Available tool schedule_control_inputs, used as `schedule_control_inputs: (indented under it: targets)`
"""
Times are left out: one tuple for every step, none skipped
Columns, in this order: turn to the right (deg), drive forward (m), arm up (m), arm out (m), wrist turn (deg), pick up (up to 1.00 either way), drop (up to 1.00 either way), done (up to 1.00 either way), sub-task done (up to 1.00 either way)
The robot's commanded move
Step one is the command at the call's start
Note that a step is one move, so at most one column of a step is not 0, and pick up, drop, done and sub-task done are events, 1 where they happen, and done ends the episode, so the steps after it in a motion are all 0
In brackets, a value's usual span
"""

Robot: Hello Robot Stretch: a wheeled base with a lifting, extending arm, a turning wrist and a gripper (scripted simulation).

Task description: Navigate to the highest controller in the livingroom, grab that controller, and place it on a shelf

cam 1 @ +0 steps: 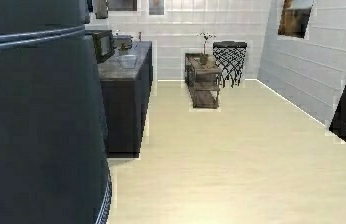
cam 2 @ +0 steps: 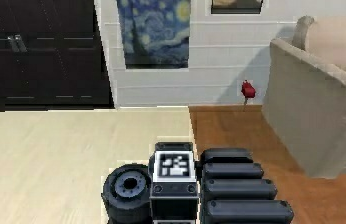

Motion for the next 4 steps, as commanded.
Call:
schedule_control_inputs:
  targets:
    - [0.0,1.00,0.00,0.00,0.0,0.00,0.00,0.00,0.00]
    - [0.0,1.00,0.00,0.00,0.0,0.00,0.00,0.00,0.00]
    - [0.0,1.00,0.00,0.00,0.0,0.00,0.00,0.00,0.00]
    - [0.0,1.00,0.00,0.00,0.0,0.00,0.00,0.00,0.00]
